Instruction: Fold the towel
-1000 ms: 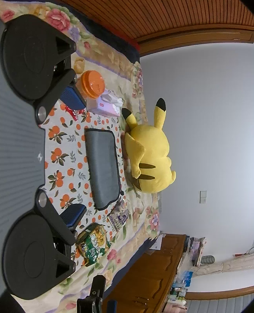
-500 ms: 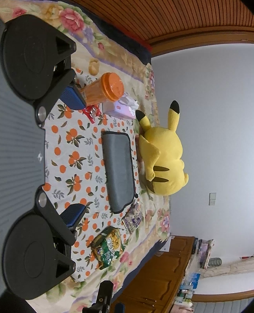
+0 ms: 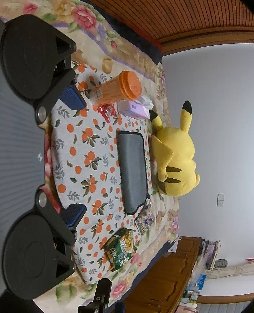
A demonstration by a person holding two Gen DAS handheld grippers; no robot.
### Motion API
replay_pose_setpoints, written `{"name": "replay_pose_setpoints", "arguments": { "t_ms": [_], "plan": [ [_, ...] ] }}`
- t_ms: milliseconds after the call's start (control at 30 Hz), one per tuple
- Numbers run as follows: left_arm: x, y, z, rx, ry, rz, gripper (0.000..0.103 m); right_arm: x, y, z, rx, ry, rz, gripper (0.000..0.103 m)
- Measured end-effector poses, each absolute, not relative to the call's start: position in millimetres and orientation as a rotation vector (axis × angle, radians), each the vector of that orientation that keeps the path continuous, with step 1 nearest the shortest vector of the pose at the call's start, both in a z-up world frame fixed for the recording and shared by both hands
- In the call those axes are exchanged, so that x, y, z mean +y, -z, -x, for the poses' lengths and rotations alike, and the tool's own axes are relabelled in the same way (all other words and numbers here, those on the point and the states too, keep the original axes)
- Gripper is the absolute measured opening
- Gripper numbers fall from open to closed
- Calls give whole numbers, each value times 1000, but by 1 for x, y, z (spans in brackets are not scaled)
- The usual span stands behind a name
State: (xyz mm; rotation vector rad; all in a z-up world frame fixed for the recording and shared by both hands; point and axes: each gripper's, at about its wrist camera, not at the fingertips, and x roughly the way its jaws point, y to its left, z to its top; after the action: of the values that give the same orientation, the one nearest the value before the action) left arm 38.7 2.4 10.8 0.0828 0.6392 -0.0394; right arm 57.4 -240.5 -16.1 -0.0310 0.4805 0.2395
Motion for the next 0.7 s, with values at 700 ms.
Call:
{"name": "replay_pose_setpoints", "arguments": {
  "t_ms": [700],
  "plan": [
    [3,35,-36,703,21,-76,103,-237,45,-62,548,-229,22,103]
  ]
}}
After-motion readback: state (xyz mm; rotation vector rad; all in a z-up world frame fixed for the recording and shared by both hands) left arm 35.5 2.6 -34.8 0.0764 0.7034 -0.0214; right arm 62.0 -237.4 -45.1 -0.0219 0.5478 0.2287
